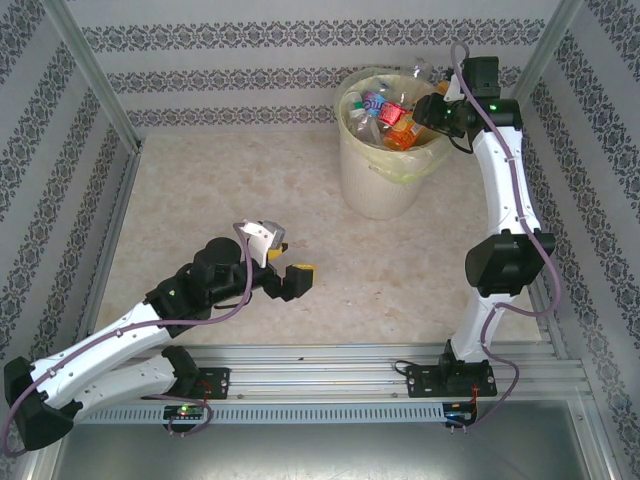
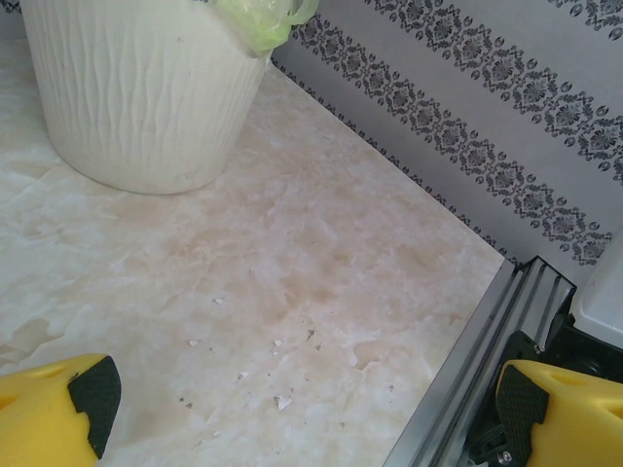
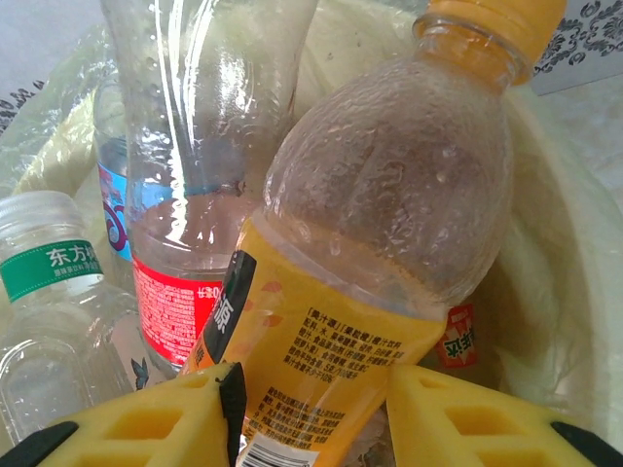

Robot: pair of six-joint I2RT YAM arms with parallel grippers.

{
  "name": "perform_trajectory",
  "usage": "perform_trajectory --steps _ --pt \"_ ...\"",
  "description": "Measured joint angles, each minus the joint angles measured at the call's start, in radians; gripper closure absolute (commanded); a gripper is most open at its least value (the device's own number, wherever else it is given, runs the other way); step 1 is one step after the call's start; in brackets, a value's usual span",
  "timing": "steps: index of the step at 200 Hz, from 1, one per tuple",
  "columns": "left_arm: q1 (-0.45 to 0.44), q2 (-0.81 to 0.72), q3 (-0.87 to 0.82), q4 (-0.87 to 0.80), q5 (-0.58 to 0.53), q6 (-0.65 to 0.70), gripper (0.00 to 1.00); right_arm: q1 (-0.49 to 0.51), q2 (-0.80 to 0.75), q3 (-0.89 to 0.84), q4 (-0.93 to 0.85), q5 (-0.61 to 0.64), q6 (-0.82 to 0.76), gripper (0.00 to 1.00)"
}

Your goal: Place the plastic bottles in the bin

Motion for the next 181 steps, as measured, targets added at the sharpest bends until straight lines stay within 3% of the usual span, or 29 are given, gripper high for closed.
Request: perform_trajectory --steps 26,97,123,146,181 --pt "0.000 -0.007 0.000 -0.001 0.000 -0.004 0.00 0.005 0.000 0.000 0.001 0.011 -0.001 0.55" --pt "0.000 -0.026 0.000 -0.022 -0.016 0.001 0.00 0.006 -0.048 0.010 -0.002 0.008 -0.003 0.40" --pt "0.000 -0.026 0.004 -0.033 -0.046 0.008 0.00 0.006 -0.161 -0.056 0.019 0.006 -0.009 0.29" --pt "0.000 -0.026 0.011 -0.033 -0.066 0.008 0.00 0.006 -0.294 -0.151 0.064 -0.008 -0.013 0.03" --pt "-0.003 -0.026 0.042 -0.039 -0.103 0.024 0.00 0.006 -0.493 -0.338 0.164 -0.024 -0.027 0.02"
